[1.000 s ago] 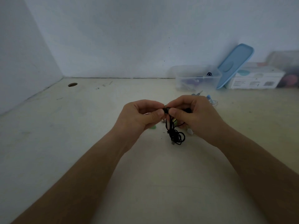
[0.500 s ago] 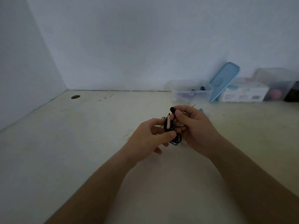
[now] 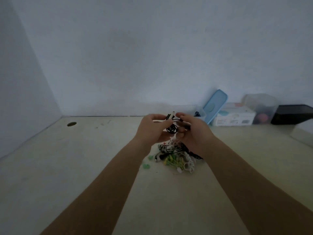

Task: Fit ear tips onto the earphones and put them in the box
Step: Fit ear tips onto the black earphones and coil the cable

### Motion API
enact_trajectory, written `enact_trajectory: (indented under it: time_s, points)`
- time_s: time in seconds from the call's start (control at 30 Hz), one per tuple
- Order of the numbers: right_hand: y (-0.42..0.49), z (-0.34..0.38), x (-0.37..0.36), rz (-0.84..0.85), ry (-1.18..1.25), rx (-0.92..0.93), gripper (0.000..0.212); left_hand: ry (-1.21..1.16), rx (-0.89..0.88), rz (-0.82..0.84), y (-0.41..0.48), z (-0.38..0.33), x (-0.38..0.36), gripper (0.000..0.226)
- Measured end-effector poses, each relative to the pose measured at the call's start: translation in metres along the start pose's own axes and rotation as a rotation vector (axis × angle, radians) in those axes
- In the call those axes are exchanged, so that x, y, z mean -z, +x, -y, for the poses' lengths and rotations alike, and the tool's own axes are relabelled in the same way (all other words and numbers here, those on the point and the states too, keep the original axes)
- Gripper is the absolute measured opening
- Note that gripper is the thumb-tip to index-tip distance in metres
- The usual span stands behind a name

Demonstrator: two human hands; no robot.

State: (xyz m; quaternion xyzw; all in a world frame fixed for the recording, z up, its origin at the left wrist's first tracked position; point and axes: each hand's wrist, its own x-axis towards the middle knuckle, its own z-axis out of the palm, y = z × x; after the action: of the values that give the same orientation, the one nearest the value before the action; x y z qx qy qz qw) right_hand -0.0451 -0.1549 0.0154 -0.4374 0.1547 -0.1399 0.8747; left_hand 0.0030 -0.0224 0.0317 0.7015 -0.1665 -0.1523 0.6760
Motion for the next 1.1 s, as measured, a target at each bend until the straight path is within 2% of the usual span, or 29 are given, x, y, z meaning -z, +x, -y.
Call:
enact_trajectory:
  time_s: [0.17,0.3,0.5,0.63,0.7,0.87,0.97,1.1]
  points:
    - [0.054,0.043,0.002,-0.111,-0.208,-0.015,0.004,0.042,0.024,-0.027,0.068,-0.010,-0.021,0.031]
    - [0.101,0.063,0.011,-0.196,-0.410,0.006,0.006,0.218,-0.013,-0.073,0.122,-0.005,-0.034,0.015]
    - [0.158,0.077,0.027,-0.198,-0.778,0.043,0.012,0.462,-0.145,-0.105,0.173,0.001,-0.054,0.014]
    - [0.171,0.078,0.036,-0.162,-1.141,0.085,0.021,0.677,-0.195,-0.072,0.183,0.009,-0.057,0.011]
    - [0.171,0.078,0.040,-0.171,-1.262,0.120,0.021,0.709,-0.189,-0.089,0.183,0.015,-0.057,0.018]
    - [0.156,0.078,0.046,-0.234,-1.291,0.177,0.013,0.682,-0.246,-0.139,0.161,0.021,-0.048,0.023]
    - [0.139,0.075,0.048,-0.230,-1.175,0.209,0.032,0.647,-0.270,-0.122,0.141,0.017,-0.042,0.021]
    - [0.101,0.065,0.047,-0.256,-1.181,0.398,0.019,0.676,-0.289,-0.061,0.105,0.017,-0.034,0.019]
